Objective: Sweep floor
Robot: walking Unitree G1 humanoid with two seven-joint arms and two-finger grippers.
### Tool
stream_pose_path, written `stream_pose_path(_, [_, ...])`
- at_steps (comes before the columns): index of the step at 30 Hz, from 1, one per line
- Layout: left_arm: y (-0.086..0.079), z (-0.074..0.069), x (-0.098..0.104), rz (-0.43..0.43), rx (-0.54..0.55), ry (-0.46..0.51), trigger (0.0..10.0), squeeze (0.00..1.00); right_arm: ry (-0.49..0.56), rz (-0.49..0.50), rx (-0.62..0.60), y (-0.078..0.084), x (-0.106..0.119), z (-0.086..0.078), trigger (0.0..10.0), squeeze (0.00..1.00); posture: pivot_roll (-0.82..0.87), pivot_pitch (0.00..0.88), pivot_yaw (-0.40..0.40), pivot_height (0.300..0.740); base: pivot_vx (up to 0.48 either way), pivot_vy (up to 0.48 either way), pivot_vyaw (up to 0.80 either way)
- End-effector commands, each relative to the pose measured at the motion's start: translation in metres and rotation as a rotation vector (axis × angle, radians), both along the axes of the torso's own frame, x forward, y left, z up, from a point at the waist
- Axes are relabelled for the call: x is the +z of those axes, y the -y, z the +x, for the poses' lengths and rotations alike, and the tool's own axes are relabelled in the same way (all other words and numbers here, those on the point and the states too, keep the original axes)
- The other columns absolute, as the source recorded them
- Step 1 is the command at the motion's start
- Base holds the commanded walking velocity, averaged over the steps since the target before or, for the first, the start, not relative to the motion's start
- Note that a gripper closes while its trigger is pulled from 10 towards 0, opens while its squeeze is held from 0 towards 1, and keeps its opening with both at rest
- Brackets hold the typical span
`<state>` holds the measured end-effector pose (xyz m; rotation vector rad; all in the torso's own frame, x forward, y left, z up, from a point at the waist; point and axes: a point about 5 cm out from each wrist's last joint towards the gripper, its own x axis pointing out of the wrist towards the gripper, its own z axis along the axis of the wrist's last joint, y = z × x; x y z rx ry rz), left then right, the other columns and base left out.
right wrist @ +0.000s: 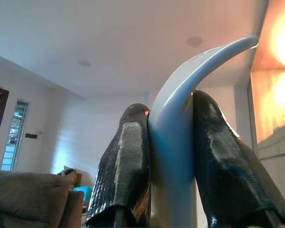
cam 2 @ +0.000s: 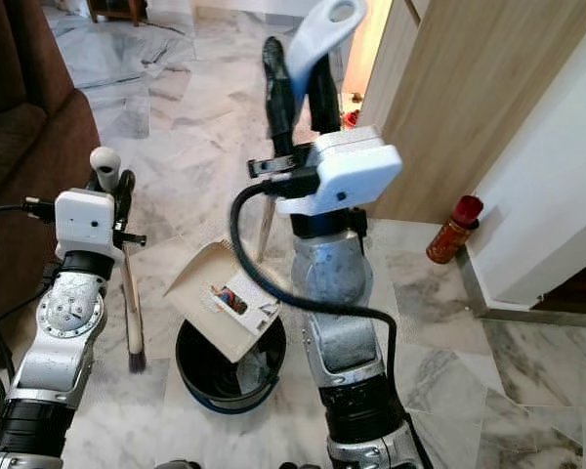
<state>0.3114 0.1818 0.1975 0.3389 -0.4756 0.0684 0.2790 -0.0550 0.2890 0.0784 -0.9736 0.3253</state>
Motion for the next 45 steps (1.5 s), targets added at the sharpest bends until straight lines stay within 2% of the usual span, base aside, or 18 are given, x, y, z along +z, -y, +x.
stream_pose_path(1, [0.004, -0.005, 0.015, 0.028, -0.009, 0.083, 10.0, 0.0, 0.151, 0.003, -0.005, 0.001, 0.019, -0.017, 10.0, 0.0, 0.31, 0.131, -0.115, 0.74, 0.0, 0.0, 0.0])
stream_pose_path(11, [0.004, -0.005, 0.015, 0.025, -0.003, 0.085, 10.0, 0.0, 0.179, -0.001, 0.002, -0.002, 0.02, -0.022, 10.0, 0.0, 0.31, 0.132, -0.12, 0.74, 0.0, 0.0, 0.0])
stream_pose_path(20, [0.003, -0.004, 0.016, 0.023, 0.002, 0.091, 10.0, 0.0, 0.226, -0.028, 0.038, -0.01, 0.02, -0.032, 10.0, 0.0, 0.31, 0.132, -0.121, 0.74, 0.0, 0.0, 0.0])
stream_pose_path(24, [0.003, -0.004, 0.016, 0.022, 0.004, 0.092, 10.0, 0.0, 0.263, -0.079, 0.051, -0.015, 0.017, -0.039, 10.0, 0.0, 0.31, 0.131, -0.121, 0.74, 0.0, 0.0, 0.0])
stream_pose_path(33, [0.003, -0.003, 0.017, 0.022, 0.008, 0.098, 10.0, 0.0, 0.26, -0.057, 0.072, -0.017, 0.019, -0.042, 10.0, 0.0, 0.32, 0.125, -0.125, 0.74, 0.0, 0.0, 0.0])
stream_pose_path(36, [0.003, -0.003, 0.017, 0.023, 0.009, 0.099, 10.0, 0.0, 0.277, -0.081, 0.072, -0.019, 0.02, -0.043, 10.0, 0.0, 0.32, 0.122, -0.125, 0.74, 0.0, 0.0, 0.0])
stream_pose_path(40, [0.004, -0.002, 0.017, 0.022, 0.008, 0.098, 10.0, 0.0, 0.209, -0.079, 0.132, -0.027, 0.015, -0.041, 10.0, 0.0, 0.32, 0.119, -0.127, 0.74, 0.0, 0.0, 0.0])
stream_pose_path(45, [0.003, -0.002, 0.017, 0.022, 0.011, 0.098, 10.0, 0.0, 0.231, -0.117, 0.135, -0.031, 0.013, -0.045, 10.0, 0.0, 0.32, 0.116, -0.13, 0.74, 0.0, 0.0, 0.0])
